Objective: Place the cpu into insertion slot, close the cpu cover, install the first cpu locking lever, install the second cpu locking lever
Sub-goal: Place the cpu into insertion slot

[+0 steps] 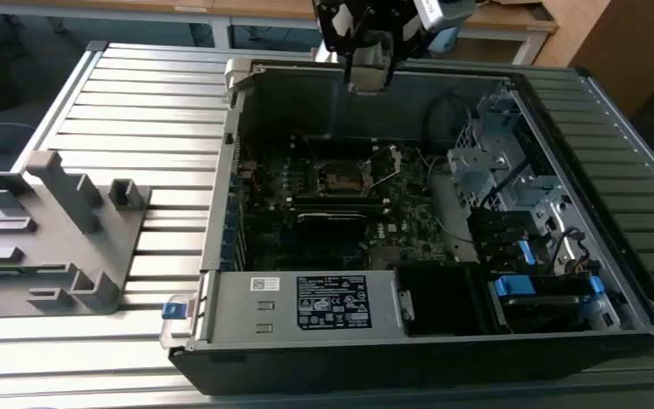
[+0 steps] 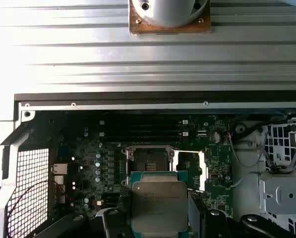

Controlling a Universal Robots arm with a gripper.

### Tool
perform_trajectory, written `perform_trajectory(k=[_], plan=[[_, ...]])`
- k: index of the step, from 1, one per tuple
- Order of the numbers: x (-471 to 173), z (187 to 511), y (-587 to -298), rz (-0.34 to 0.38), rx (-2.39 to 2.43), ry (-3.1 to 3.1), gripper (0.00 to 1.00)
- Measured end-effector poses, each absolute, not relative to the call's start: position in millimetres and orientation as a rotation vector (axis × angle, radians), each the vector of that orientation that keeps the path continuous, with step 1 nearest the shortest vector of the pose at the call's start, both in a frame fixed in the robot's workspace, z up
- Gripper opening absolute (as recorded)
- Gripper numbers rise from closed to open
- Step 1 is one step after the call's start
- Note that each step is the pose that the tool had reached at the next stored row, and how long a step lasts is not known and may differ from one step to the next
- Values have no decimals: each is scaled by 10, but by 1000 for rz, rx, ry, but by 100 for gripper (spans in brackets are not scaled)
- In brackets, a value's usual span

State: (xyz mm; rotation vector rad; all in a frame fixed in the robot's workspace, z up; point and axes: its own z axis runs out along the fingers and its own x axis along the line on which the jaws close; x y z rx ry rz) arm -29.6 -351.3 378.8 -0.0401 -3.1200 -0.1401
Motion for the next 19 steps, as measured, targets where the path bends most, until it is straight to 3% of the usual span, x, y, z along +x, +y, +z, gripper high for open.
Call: perform_trajectory(k=[19], plan=[[-296,3727,-3513,-140,-40,-3120,54]])
